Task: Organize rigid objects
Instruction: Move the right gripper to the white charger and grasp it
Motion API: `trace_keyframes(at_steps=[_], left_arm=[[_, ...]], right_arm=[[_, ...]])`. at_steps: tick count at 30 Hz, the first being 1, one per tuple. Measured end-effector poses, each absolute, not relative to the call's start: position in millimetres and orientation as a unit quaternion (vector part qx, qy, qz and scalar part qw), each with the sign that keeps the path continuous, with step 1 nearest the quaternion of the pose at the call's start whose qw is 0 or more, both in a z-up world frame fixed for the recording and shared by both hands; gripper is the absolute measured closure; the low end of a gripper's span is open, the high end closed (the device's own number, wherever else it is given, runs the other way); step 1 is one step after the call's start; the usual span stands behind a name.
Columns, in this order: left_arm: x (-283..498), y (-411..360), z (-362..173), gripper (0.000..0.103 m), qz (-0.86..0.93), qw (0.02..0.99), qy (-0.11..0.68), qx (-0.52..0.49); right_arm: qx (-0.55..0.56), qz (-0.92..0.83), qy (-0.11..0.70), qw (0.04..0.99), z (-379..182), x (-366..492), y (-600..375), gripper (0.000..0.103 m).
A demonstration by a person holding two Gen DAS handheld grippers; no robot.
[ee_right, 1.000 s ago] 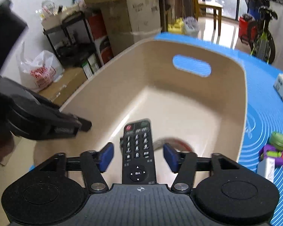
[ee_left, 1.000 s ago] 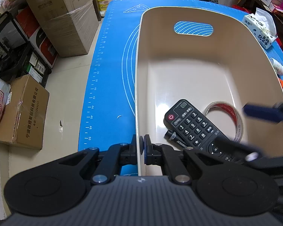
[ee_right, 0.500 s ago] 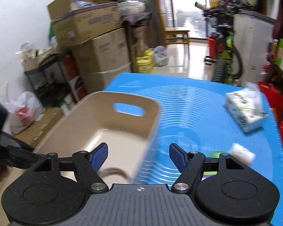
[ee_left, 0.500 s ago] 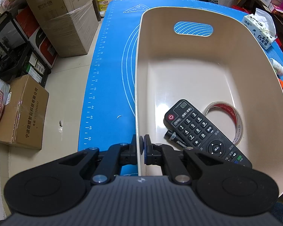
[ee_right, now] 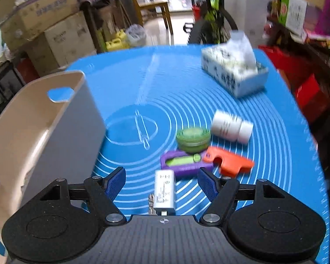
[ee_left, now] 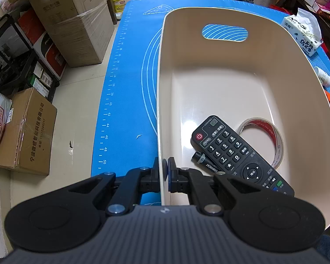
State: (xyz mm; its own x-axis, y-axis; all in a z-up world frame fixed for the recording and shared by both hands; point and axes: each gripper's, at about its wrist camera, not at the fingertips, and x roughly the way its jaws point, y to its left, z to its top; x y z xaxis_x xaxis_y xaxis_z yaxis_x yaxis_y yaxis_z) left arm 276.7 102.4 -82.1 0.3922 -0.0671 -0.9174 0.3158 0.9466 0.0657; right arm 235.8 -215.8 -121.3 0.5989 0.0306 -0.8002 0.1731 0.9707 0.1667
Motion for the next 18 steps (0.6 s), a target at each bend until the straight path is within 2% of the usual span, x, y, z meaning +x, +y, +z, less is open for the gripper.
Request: trace_keyframes(at_steps=[7, 11, 14, 15, 16, 18], left_arm=[[277, 102, -82, 0.097, -0.116, 0.826, 0.539, 0.115], [277, 103, -82, 0.097, -0.116, 0.827, 0.538, 0.116], [277, 103, -82, 0.097, -0.116, 0.827, 0.538, 0.116], [277, 103, -82, 0.097, -0.116, 0.827, 0.538, 0.116], [277, 103, -82, 0.097, -0.116, 0.827, 0.538, 0.116], [277, 103, -82, 0.097, -0.116, 0.827, 0.538, 0.115]], right_arm=[[0.096, -0.03, 0.47, 0.877, -151, 245, -193, 0.027], [0.089, -0.038, 0.466, 0.879, -156, 246, -184, 0.033], [0.064, -0.051, 0.461, 0.884, -156, 244, -179, 0.05], [0.057, -0.057, 0.46, 0.884, -155, 243, -180, 0.062], [0.059, -0.061, 0.458, 0.885, -154, 242, -184, 0.069], [0.083, -0.051, 0.458, 0.884, -153, 239, -195, 0.07]])
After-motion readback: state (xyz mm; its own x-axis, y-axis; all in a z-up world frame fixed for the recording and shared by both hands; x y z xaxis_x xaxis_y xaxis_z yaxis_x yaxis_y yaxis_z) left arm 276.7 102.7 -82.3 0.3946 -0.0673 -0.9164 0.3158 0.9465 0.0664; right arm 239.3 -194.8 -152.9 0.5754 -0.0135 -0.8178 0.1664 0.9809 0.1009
